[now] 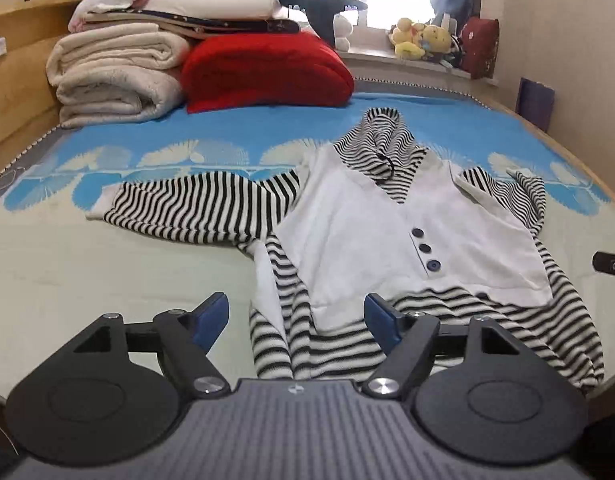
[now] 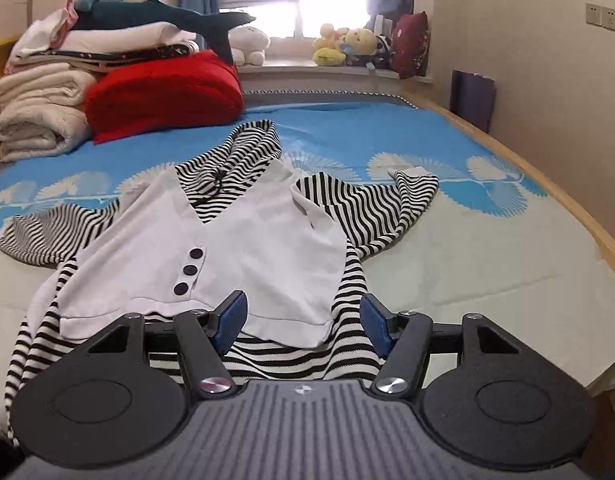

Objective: Fold small clothes

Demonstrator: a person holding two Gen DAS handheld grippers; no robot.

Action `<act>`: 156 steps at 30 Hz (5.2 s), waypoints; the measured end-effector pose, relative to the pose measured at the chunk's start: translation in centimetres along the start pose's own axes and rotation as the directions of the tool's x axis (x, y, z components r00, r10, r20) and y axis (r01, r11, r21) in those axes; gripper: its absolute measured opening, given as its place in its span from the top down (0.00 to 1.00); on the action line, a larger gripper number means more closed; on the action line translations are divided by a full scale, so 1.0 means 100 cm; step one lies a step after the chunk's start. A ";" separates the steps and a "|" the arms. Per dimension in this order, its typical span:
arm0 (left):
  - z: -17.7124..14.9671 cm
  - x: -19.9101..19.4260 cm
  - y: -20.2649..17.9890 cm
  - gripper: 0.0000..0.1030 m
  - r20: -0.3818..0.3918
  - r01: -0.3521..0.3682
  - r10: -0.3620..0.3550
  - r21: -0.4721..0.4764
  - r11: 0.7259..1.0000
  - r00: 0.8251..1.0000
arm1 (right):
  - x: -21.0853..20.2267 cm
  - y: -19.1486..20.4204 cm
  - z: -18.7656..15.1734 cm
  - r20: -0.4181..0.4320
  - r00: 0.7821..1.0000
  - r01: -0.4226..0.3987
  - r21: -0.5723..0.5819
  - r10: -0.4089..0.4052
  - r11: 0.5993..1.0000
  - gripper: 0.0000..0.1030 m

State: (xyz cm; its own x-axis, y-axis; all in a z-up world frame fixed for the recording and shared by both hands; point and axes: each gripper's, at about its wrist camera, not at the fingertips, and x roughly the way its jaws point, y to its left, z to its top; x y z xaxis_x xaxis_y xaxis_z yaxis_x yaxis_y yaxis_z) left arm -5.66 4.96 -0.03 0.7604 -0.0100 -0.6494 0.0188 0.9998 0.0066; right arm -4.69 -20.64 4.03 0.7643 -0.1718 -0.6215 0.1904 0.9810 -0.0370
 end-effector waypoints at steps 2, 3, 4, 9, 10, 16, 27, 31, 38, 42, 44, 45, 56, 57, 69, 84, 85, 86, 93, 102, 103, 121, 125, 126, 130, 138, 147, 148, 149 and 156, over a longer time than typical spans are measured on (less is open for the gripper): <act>0.023 0.002 0.003 0.23 0.002 -0.004 0.004 -0.030 1.000 1.000 | 0.010 0.006 0.007 -0.055 0.998 0.003 0.010 -0.003 1.000 0.42; 0.039 0.001 0.003 0.23 0.035 0.015 -0.014 -0.027 1.000 0.999 | 0.014 0.009 0.012 -0.076 0.997 -0.005 0.012 0.006 1.000 0.43; 0.056 0.000 0.003 0.23 0.074 0.030 -0.029 -0.003 1.000 0.997 | 0.017 0.012 0.017 -0.090 0.996 -0.008 0.011 0.009 1.000 0.43; 0.147 0.022 0.008 0.23 0.216 0.013 -0.025 0.053 0.999 0.976 | 0.025 0.029 0.064 -0.094 0.996 -0.006 -0.005 0.006 1.000 0.43; 0.159 0.030 0.011 0.23 0.233 0.011 -0.022 0.046 0.999 0.972 | 0.027 0.032 0.073 -0.088 0.996 -0.006 -0.007 0.005 1.000 0.43; 0.192 0.117 0.058 0.56 0.194 -0.032 0.035 -0.016 0.999 0.980 | 0.057 0.051 0.129 -0.056 0.997 -0.048 -0.031 0.046 0.998 0.43; 0.162 0.212 0.197 0.79 -0.044 -0.171 0.165 -0.250 0.953 0.985 | 0.155 0.083 0.153 -0.093 0.978 -0.190 -0.043 0.186 0.981 0.87; 0.143 0.237 0.253 0.65 -0.153 -0.208 0.158 -0.411 0.887 0.976 | 0.170 0.086 0.160 -0.119 0.954 -0.276 0.011 0.276 0.961 0.84; 0.106 0.267 0.308 0.65 -0.240 -0.235 0.101 -0.634 0.737 0.965 | 0.188 0.087 0.164 -0.119 0.944 -0.309 0.008 0.308 0.951 0.73; 0.093 0.285 0.317 0.65 -0.252 -0.257 0.113 -0.670 0.697 0.961 | 0.193 0.088 0.161 -0.111 0.948 -0.299 0.003 0.298 0.954 0.73; 0.087 0.295 0.317 0.65 -0.273 -0.260 0.091 -0.687 0.678 0.958 | 0.197 0.086 0.159 -0.111 0.947 -0.299 0.022 0.300 0.954 0.73; 0.085 0.297 0.316 0.65 -0.268 -0.258 0.093 -0.690 0.676 0.959 | 0.199 0.086 0.158 -0.117 0.949 -0.291 0.024 0.292 0.956 0.73; 0.184 0.234 0.194 0.99 0.047 -0.096 0.126 -0.407 0.908 0.991 | 0.225 0.028 0.163 -0.170 0.979 -0.080 0.177 0.110 0.981 0.73; 0.194 0.222 0.167 0.99 0.094 -0.022 0.061 -0.364 0.931 0.994 | 0.227 0.022 0.163 -0.173 0.980 -0.064 0.196 0.099 0.978 0.73; 0.199 0.213 0.009 0.70 -0.048 0.423 -0.437 -0.175 0.889 0.898 | 0.248 0.000 0.164 -0.223 0.969 -0.038 0.308 0.110 0.951 0.73; 0.202 0.267 0.097 0.65 -0.258 -0.058 -0.075 -0.472 0.880 0.963 | 0.263 0.165 0.112 -0.313 0.890 -0.384 -0.121 0.332 0.915 0.54; 0.203 0.268 0.097 0.64 -0.259 -0.057 -0.077 -0.474 0.879 0.963 | 0.264 0.174 0.108 -0.314 0.896 -0.376 -0.162 0.313 0.913 0.54; 0.203 0.268 0.096 0.64 -0.260 -0.057 -0.080 -0.478 0.877 0.962 | 0.266 0.182 0.103 -0.319 0.900 -0.370 -0.201 0.296 0.907 0.54; 0.205 0.268 0.105 0.63 -0.274 -0.068 -0.069 -0.460 0.885 0.959 | 0.277 0.203 0.077 -0.365 0.909 -0.341 -0.375 0.200 0.862 0.68; 0.206 0.273 0.089 0.63 -0.284 -0.034 -0.076 -0.362 0.932 0.956 | 0.233 0.091 0.159 -0.086 0.958 -0.261 0.134 0.274 0.956 0.94; 0.205 0.274 0.086 0.63 -0.288 -0.029 -0.079 -0.352 0.936 0.954 | 0.235 0.068 0.161 -0.085 0.965 -0.227 0.211 0.249 0.951 0.94; 0.178 0.297 0.046 0.61 -0.380 0.035 -0.116 -0.214 0.976 0.918 | 0.305 -0.036 0.093 -0.342 0.892 -0.007 0.644 0.295 0.765 0.50; 0.182 0.297 0.049 0.61 -0.381 0.024 -0.103 -0.207 0.978 0.919 | 0.312 -0.031 0.092 -0.315 0.887 -0.051 0.660 0.338 0.749 0.84; 0.183 0.297 0.049 0.61 -0.380 0.022 -0.100 -0.204 0.979 0.920 | 0.311 -0.027 0.095 -0.302 0.891 -0.071 0.648 0.340 0.759 0.98; 0.185 0.295 0.050 0.61 -0.372 0.023 -0.095 -0.195 0.981 0.923 | 0.273 -0.030 0.120 -0.164 0.949 -0.116 0.614 0.270 0.780 0.98; 0.175 0.293 0.024 0.61 -0.392 0.090 -0.131 -0.122 0.989 0.911 | 0.286 -0.064 0.102 -0.347 0.922 0.105 0.647 0.169 0.756 0.92; 0.158 0.297 0.014 0.61 -0.448 0.172 -0.207 -0.118 0.978 0.870 | 0.300 -0.056 0.100 -0.350 0.886 -0.008 0.645 0.304 0.764 0.70; 0.153 0.301 0.013 0.61 -0.474 0.167 -0.204 -0.118 0.979 0.857 | 0.308 -0.061 0.090 -0.419 0.864 0.068 0.647 0.279 0.760 0.70; 0.145 0.307 0.014 0.61 -0.510 0.158 -0.197 -0.118 0.980 0.838 | 0.309 -0.068 0.083 -0.440 0.859 0.121 0.670 0.261 0.732 0.76; 0.139 0.307 0.009 0.52 -0.496 0.167 -0.189 -0.088 0.982 0.848 | 0.286 -0.087 0.132 -0.251 0.940 -0.015 0.647 0.232 0.762 0.70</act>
State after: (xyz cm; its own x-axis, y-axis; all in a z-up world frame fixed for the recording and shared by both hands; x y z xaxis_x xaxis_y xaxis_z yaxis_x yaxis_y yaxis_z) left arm 26.67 5.28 -9.38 0.3189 -0.1891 -0.9287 0.0884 0.9816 -0.1695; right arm 23.62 -35.30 -3.05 0.6075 0.0887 -0.7894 0.5326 0.6918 0.4876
